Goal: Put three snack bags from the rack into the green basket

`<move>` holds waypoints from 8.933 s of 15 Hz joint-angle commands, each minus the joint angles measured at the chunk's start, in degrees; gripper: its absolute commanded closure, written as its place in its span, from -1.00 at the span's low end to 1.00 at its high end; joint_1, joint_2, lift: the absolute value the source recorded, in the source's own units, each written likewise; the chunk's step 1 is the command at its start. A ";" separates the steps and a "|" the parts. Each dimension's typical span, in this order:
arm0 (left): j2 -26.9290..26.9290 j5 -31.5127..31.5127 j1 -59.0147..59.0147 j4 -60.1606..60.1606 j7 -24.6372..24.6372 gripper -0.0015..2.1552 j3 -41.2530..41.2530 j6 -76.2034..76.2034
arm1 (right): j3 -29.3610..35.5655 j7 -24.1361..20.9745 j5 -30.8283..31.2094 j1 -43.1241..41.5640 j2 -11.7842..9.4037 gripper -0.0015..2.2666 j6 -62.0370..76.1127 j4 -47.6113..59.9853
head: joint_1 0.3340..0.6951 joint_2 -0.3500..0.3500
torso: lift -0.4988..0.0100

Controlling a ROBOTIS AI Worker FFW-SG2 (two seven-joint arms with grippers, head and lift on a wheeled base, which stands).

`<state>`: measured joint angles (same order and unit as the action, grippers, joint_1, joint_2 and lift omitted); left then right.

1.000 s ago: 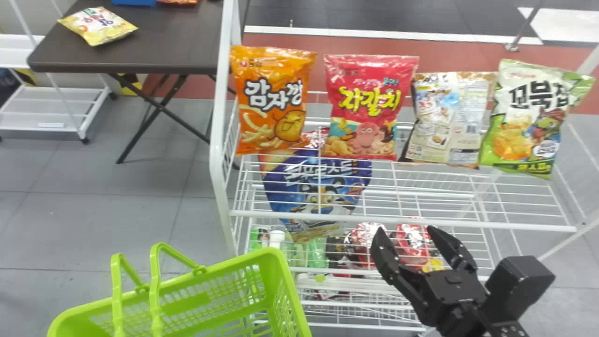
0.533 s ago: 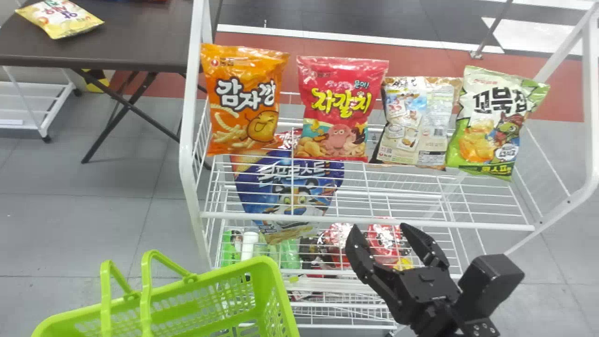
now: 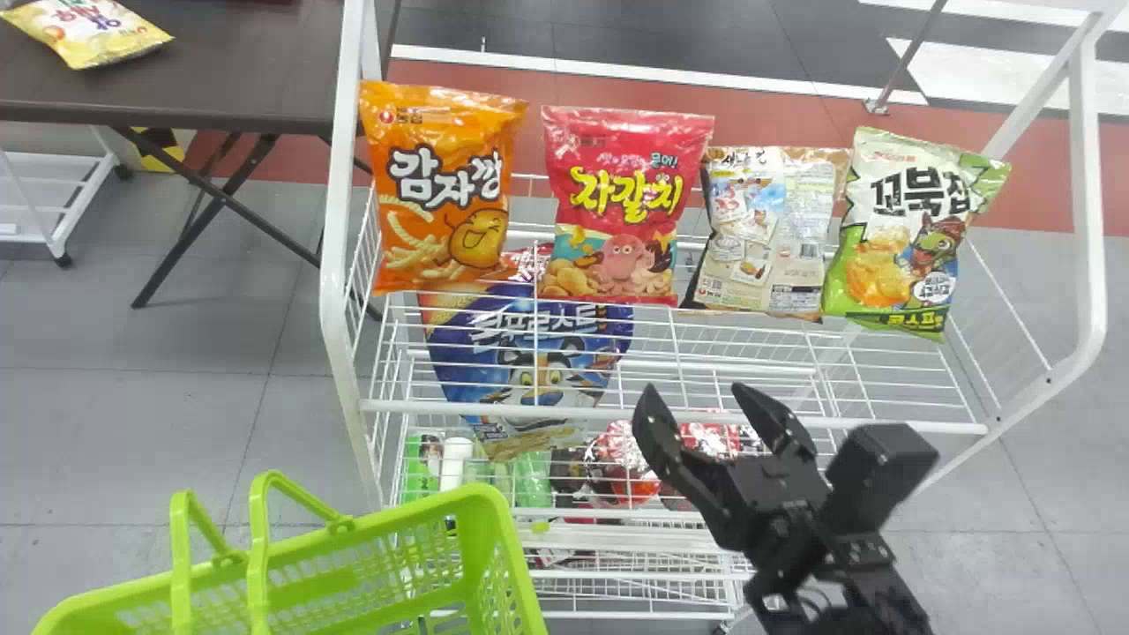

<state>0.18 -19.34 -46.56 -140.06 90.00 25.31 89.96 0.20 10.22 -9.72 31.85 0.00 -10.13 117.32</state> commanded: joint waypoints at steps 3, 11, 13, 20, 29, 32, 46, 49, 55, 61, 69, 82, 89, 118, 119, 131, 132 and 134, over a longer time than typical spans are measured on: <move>-0.32 0.35 1.47 0.22 0.57 1.00 0.18 0.07 | 0.33 -0.64 -1.01 -13.92 0.05 -0.93 -6.18 -9.57 | 1.00 -0.36 | 0.96; -0.32 0.53 2.52 1.54 0.57 1.00 0.18 0.07 | -2.48 -2.22 0.22 -34.57 0.05 -0.93 -1.09 -30.49 | 1.00 -0.24 | 0.96; -0.32 0.53 2.35 1.81 0.57 0.99 0.18 0.07 | -3.54 -2.22 0.31 -36.95 0.05 -0.88 -0.38 -34.09 | 1.00 -0.20 | 0.96; -0.32 0.53 1.47 1.89 0.57 0.99 0.18 0.07 | -4.59 -0.73 0.22 -35.19 0.05 0.96 8.41 -35.14 | 1.00 -0.06 | 0.96; -0.32 0.44 2.26 3.12 0.57 0.99 0.97 0.07 | -3.80 -5.65 1.63 -19.98 0.05 0.99 13.15 -15.63 | 1.00 -0.16 | 0.96; -0.32 0.70 4.63 3.12 0.57 1.00 0.97 0.07 | -4.50 -5.74 -0.39 -8.73 0.05 0.99 8.05 -1.92 | 1.00 -0.22 | 0.96; -0.32 1.76 9.03 6.90 0.57 1.00 2.37 0.07 | -16.63 1.20 -14.63 5.59 -4.66 0.99 -31.50 19.44 | 1.00 0.94 | 0.96; -0.32 1.85 10.26 7.52 0.57 1.00 2.37 0.07 | -18.57 2.79 -15.42 4.98 -4.83 0.99 -34.84 18.29 | 1.00 1.00 | 0.96; -0.32 1.93 11.93 8.57 0.57 0.99 2.37 0.07 | -17.34 3.14 -14.89 -0.21 -5.01 -0.98 -46.44 15.48 | 1.00 1.00 | 0.96; -0.32 1.76 12.10 9.54 0.57 1.00 2.46 0.07 | -2.48 2.17 -10.41 -8.38 -4.04 -0.94 -37.47 12.67 | 1.00 0.90 | 0.96; -0.32 1.14 11.84 10.42 0.57 0.99 2.64 0.07 | 6.75 -0.82 1.28 -28.51 -4.13 -0.93 -23.24 -12.38 | 1.00 -0.33 | 0.96; -0.32 0.62 12.89 13.32 0.57 0.99 2.64 0.07 | 3.05 -10.05 13.94 -36.77 -4.04 0.99 -27.81 -21.96 | 1.00 -0.63 | 0.96; -0.18 0.53 13.25 14.29 0.57 1.00 3.08 0.07 | 1.74 -8.38 7.87 -23.50 -4.04 0.99 -25.87 -0.95 | 1.00 -0.58 | 0.96; 0.62 -0.35 14.30 16.04 0.57 1.00 3.08 0.07 | 2.97 3.14 -18.58 -7.85 -5.89 -0.95 -51.36 21.11 | 1.00 1.00 | 0.96; 0.79 -0.53 14.21 16.13 0.57 1.00 3.08 0.07 | 5.69 2.17 -15.60 -9.52 -5.71 -0.95 -51.36 20.75 | 1.00 0.85 | 0.96; 2.20 -1.76 13.07 16.31 0.57 0.99 3.43 0.07 | 19.75 -0.91 6.20 -35.19 -6.24 -0.96 -29.74 -15.63 | 1.00 -0.92 | 0.96; 2.20 -1.76 13.07 16.31 0.57 1.00 3.43 0.07 | 20.02 -0.91 8.05 -37.39 -6.77 -0.96 -28.86 -18.71 | 1.00 -1.00 | 0.96; 2.20 -1.76 13.07 16.31 0.57 1.00 3.43 0.07 | 20.02 -0.99 11.30 -40.20 -7.21 -0.96 -27.81 -21.87 | 1.00 -1.00 | 0.96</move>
<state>2.37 -21.09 -33.49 -123.75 90.00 28.75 89.96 20.11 9.26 -0.53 -6.42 -6.97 -38.79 97.69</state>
